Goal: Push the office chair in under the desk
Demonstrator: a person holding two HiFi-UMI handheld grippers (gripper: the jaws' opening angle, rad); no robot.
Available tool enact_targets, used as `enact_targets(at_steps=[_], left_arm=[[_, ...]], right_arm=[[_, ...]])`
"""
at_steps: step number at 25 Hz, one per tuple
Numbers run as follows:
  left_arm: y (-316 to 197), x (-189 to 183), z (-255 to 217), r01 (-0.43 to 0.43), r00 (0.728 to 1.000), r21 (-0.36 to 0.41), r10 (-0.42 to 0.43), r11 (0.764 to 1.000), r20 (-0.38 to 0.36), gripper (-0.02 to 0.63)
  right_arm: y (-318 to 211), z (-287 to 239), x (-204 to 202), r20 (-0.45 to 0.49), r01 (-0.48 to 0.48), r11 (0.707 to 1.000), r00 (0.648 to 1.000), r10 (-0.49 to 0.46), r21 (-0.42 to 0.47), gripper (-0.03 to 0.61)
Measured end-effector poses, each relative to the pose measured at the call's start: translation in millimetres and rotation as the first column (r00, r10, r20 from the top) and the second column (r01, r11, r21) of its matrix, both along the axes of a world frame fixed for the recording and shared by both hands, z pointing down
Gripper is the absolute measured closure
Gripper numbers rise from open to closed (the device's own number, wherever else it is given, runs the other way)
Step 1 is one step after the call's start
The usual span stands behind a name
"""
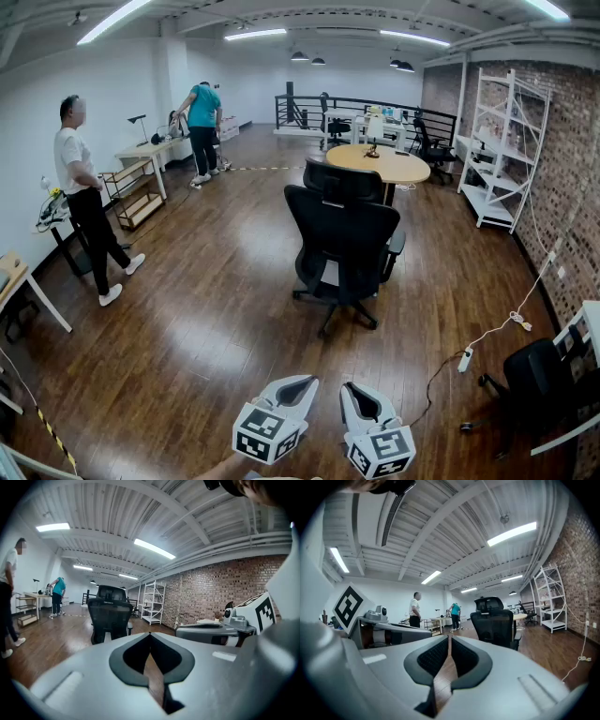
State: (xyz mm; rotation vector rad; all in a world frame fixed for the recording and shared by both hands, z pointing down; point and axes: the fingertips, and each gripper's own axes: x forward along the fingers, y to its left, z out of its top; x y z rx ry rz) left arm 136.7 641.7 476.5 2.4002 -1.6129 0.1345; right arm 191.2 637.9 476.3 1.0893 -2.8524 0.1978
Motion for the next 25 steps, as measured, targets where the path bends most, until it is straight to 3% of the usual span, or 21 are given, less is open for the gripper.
enact_targets(at_steps=[10, 17, 25], left_arm=[[-9, 20, -13, 0.043, 0.999, 0.036, -0.044, 0.998, 0.025, 0.595], [-36, 10, -9, 0.035, 0.999, 0.042, -0.035, 0.999, 0.001, 0.595], [-92, -23, -1, 0.024, 0.999, 0.041, -0.023, 0.999, -0.025, 0.593]], right_arm=[[-12, -7, 33, 0.010, 0.013, 1.000, 1.000, -0.013, 0.020, 0.558], [-30, -3, 22, -0.007, 0.016, 1.000, 1.000, -0.016, 0.019, 0.557], [-86, 5, -12, -0.033, 0.013, 1.000, 0.999, -0.012, 0.007, 0.545]])
